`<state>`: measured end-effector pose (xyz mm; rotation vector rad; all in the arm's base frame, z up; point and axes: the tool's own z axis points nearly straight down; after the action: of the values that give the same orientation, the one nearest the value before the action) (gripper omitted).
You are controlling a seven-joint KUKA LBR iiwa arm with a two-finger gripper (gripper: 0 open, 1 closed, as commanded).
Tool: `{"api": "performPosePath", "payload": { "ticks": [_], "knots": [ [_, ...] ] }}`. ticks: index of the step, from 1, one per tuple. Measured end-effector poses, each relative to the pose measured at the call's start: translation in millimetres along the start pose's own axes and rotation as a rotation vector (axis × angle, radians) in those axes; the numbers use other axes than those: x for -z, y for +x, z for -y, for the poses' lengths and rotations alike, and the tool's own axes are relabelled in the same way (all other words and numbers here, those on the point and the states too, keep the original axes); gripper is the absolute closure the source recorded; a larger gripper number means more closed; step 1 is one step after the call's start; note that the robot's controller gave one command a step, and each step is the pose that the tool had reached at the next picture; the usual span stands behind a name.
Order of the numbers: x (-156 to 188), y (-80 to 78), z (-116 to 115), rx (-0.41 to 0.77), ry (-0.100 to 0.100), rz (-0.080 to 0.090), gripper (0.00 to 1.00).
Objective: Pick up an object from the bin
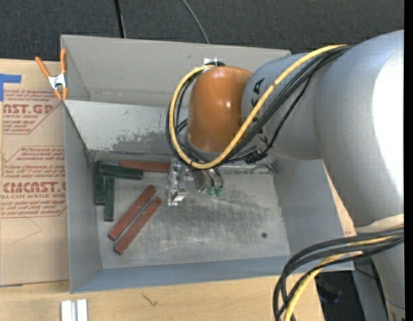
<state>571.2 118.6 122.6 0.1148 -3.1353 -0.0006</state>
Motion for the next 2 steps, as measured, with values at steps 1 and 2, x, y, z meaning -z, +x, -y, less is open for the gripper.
{"api": "performPosePath", "payload": {
  "ticks": [1, 2],
  "knots": [
    [58, -2.0, -39, 0.043, 0.003, 0.004, 1.0],
    [-10, 14.0, -62, -0.023, 0.0, 0.0, 0.0]
  ]
}}
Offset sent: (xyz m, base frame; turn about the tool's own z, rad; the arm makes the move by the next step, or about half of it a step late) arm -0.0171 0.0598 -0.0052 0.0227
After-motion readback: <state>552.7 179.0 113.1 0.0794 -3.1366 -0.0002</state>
